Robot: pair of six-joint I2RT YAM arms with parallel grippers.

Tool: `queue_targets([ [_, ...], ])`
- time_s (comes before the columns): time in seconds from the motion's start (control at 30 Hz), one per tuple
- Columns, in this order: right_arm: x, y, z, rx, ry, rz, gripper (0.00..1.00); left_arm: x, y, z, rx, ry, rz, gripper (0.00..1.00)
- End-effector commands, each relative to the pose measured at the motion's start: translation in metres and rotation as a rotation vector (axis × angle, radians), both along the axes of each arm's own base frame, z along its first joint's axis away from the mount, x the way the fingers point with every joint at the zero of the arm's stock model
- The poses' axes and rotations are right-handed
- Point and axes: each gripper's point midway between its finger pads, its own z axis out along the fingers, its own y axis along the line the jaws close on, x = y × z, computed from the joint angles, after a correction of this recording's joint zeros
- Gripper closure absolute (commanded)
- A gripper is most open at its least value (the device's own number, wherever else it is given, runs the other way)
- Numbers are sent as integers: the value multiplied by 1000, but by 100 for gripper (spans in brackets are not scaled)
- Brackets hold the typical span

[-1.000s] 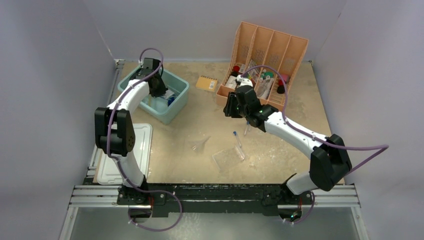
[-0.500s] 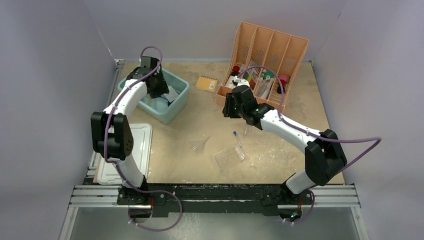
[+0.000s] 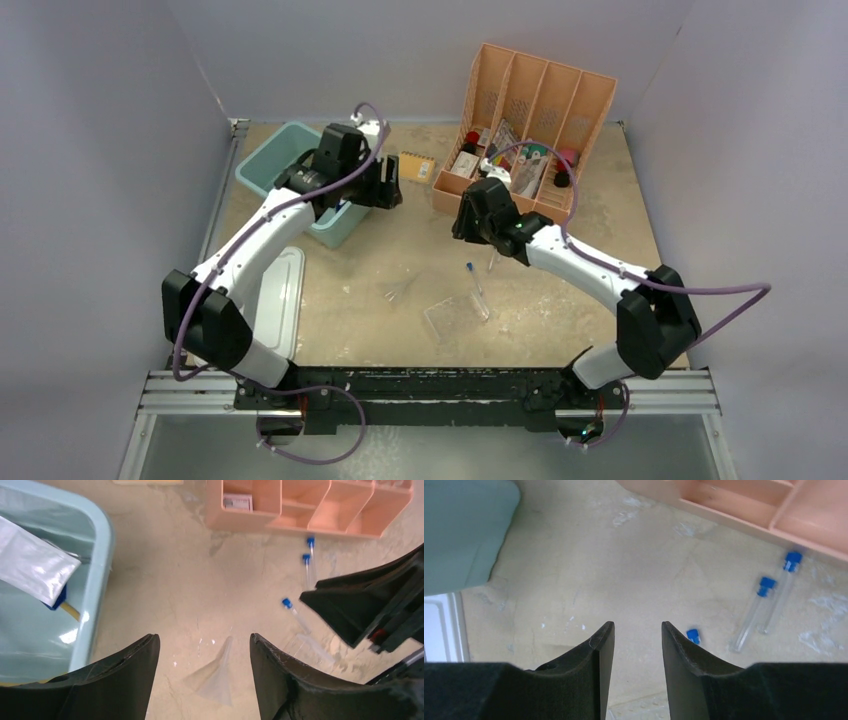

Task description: Organize the chemistry lab equipment

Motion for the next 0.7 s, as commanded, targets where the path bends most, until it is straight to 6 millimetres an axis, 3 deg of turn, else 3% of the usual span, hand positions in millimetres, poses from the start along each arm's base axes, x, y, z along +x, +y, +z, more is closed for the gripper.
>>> queue_targets([
  [0.0, -11, -28, 2, 16, 16, -172, 57, -24, -16, -20, 18, 24, -120, 34],
  [0.17, -26, -49, -10, 14, 57, -280, 55, -46, -32, -62, 74, 112, -180, 33],
  [0.33, -40, -65, -20, 0, 98, -369, 38, -75, -47, -113, 179, 200, -225, 36],
  [0.53, -46, -70, -23, 9, 105, -381, 36, -82, -49, -143, 278, 241, -263, 41],
  [0.67, -51, -76, -23, 4, 100, -400, 36, -82, -48, -156, 340, 263, -296, 49],
])
